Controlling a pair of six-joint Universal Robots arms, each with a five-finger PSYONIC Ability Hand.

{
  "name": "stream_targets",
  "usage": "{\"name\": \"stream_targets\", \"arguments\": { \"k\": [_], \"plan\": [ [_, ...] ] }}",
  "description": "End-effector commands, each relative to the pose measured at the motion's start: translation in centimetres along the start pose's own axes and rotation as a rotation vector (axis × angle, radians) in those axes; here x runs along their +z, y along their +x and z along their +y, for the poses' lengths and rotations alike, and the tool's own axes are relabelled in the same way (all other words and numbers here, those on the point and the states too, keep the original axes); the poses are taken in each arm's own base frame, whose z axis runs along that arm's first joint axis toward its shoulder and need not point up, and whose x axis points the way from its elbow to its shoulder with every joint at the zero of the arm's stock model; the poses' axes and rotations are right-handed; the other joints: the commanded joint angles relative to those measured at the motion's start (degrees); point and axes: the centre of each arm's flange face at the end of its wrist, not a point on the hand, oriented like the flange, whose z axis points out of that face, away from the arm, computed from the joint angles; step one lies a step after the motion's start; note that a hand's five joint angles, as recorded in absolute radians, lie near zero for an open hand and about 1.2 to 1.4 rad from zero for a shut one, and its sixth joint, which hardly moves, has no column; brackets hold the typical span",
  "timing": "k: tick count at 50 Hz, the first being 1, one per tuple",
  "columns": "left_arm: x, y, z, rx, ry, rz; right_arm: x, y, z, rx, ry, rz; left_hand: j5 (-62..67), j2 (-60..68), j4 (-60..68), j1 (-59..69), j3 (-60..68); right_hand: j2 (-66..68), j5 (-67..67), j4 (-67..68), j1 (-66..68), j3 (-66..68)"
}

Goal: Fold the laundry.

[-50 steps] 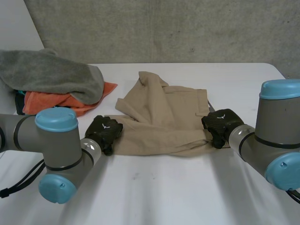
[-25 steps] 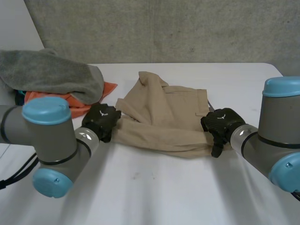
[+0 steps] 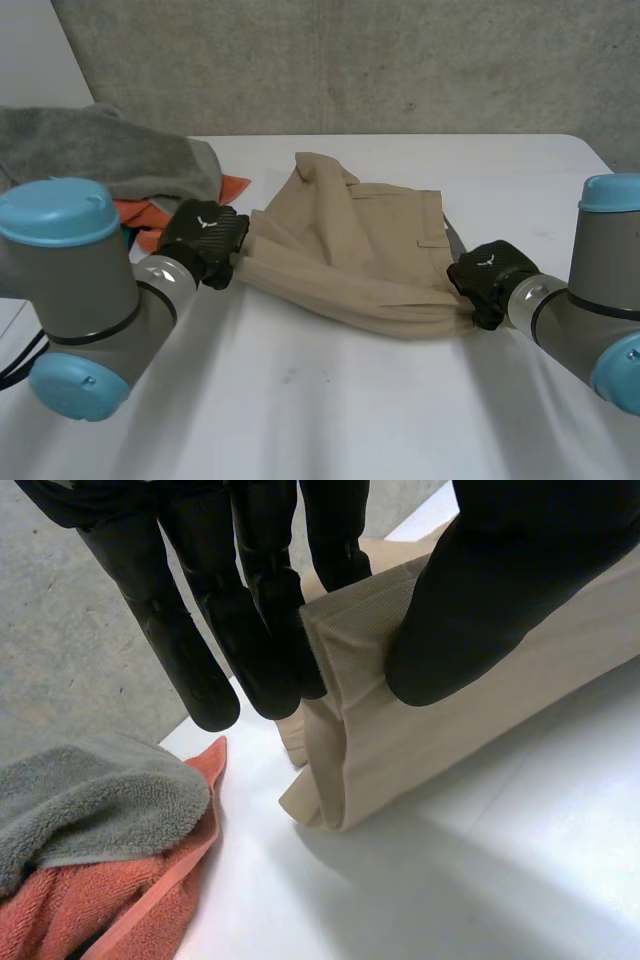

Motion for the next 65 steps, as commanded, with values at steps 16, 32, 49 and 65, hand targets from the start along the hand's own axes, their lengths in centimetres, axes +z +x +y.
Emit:
{"name": "stream_targets", "arguments": {
  "k": [16, 32, 49, 65],
  "plan": [
    [-15.1, 3.9, 2.7, 0.139, -0.382, 0.305, -8.6, 0.0, 2.1, -0.267, -0.205, -0.116, 13.8, 11.4, 11.4, 14.6, 11.7, 12.4, 13.9, 11.8, 20.9, 12.0],
    [-5.5, 3.1, 2.4, 0.115, -0.268, 0.189, -5.0, 0.3, 3.0, -0.143, -0.250, -0.127, 13.8, 11.4, 11.4, 14.6, 11.7, -23.8, -22.3, -24.4, -15.3, -24.2],
    [-2.6, 2.3, 3.6, 0.107, -0.304, 0.143, -4.0, 0.4, 2.5, -0.167, -0.233, -0.138, 13.8, 11.4, 11.4, 14.6, 11.7, 12.4, 13.9, 11.8, 20.9, 12.0],
    [-0.4, -10.5, -22.4, 0.034, 0.890, -0.556, -2.7, 14.6, -16.6, -0.048, 0.850, 0.742, 13.8, 11.4, 11.4, 14.6, 11.7, 12.4, 13.9, 11.8, 20.9, 12.0]
  ]
}}
